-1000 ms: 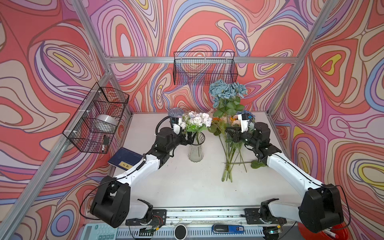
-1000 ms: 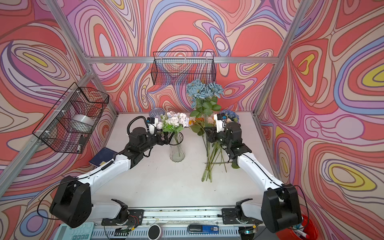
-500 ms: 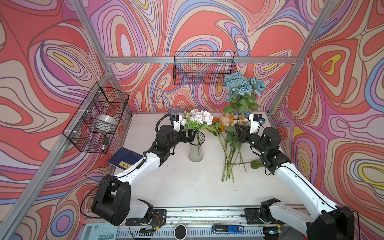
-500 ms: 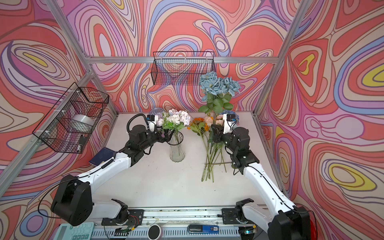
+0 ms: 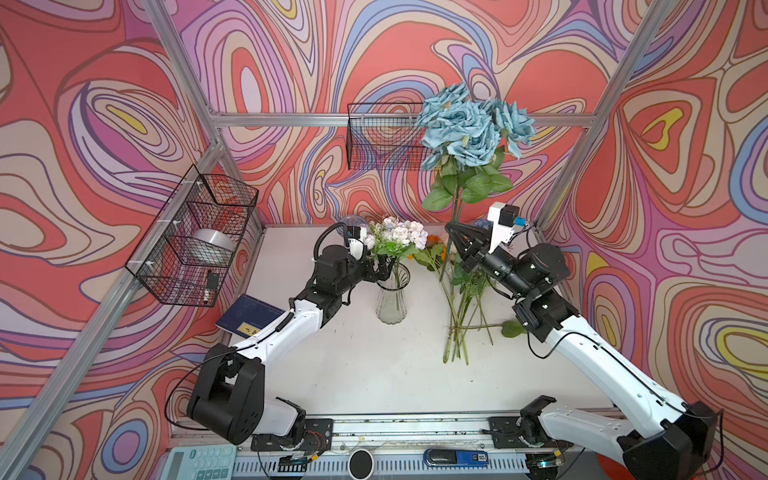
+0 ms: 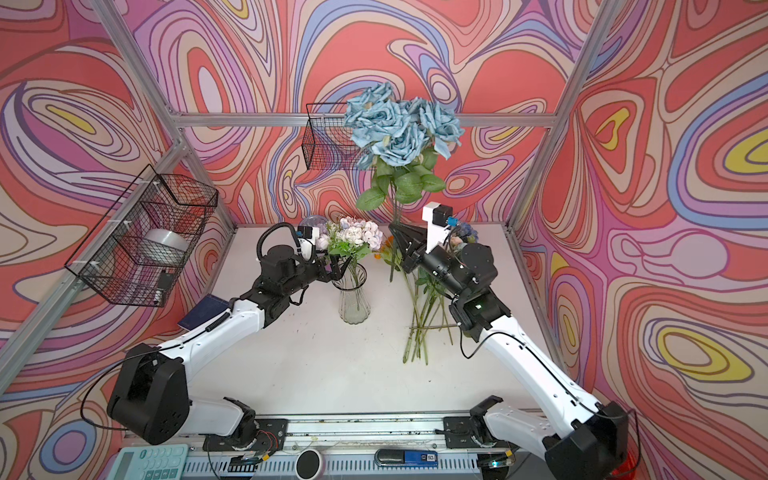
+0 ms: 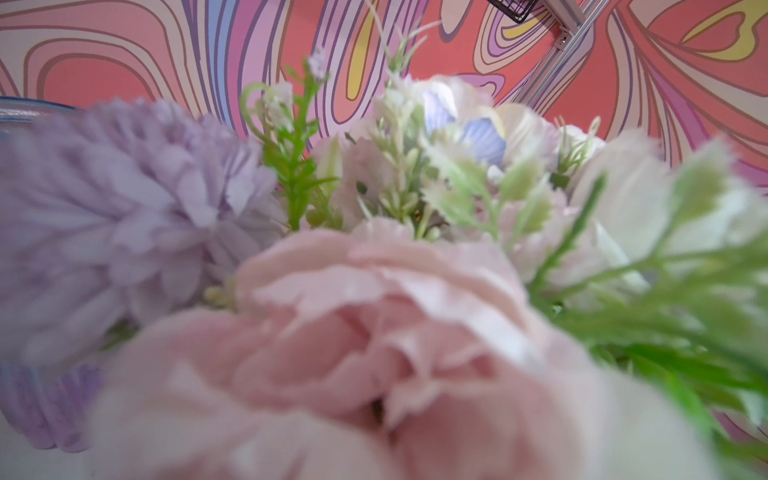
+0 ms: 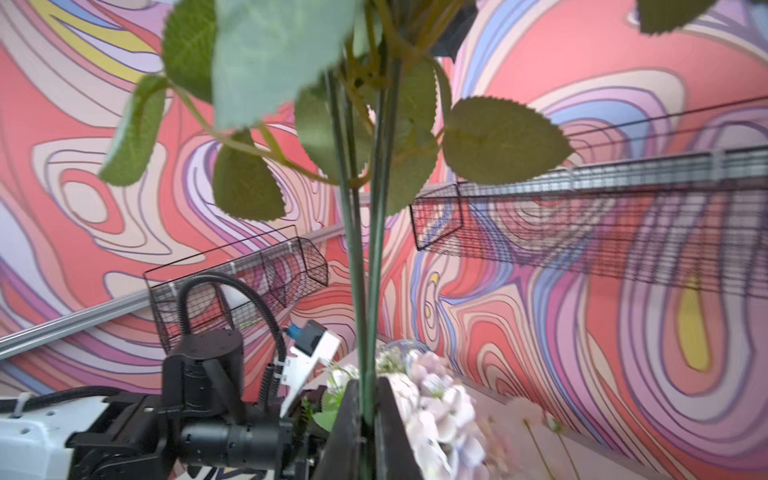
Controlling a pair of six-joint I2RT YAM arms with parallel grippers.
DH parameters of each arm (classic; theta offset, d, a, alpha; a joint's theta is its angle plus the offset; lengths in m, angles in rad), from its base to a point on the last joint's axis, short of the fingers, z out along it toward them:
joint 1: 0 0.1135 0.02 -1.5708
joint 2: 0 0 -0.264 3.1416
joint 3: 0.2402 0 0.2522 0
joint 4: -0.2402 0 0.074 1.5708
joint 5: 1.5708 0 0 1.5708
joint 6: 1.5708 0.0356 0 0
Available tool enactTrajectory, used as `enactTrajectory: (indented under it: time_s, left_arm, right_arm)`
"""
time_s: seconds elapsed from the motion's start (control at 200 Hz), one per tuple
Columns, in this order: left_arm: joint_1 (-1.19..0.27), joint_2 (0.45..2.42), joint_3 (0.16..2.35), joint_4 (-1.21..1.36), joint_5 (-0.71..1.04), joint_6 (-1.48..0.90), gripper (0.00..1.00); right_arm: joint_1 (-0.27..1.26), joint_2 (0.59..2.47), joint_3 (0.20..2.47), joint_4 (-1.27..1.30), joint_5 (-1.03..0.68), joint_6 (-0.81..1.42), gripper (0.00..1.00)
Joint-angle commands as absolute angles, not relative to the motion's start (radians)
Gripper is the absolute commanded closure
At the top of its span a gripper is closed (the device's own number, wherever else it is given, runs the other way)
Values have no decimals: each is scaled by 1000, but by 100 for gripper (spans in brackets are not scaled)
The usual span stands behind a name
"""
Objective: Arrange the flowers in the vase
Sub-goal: 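Carry the blue roses over the clear vase toward the left gripper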
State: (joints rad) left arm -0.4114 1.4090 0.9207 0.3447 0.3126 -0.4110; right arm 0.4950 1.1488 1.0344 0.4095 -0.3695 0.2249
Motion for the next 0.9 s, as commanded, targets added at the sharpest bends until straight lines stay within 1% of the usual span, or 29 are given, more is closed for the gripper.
enactTrajectory:
  time_s: [0.0, 0.08, 0.235, 0.401, 0.536, 0.896]
  left_arm:
    - [-405, 1419, 950, 322, 313, -387, 1]
    - [-405, 1419, 950, 319, 314, -379, 1]
    - [-406, 1420, 950, 313, 315, -375, 1]
    - [-406, 1416, 956, 304, 314, -368, 1]
    - [-405, 1411, 963, 285, 317, -358, 1]
    - [-404, 1382, 947, 264, 299, -341, 1]
  right_arm:
    - [546, 1222, 1039, 597, -428, 143, 100]
    - [574, 1275, 1024, 710, -457, 99, 100]
    - [579, 1388, 953, 1048, -510, 96, 100]
    - [586, 1484, 927, 1177, -556, 122, 100]
    - [590, 1577, 857, 1401, -573, 145, 100]
    - [591, 1716, 788, 1489, -584, 176, 100]
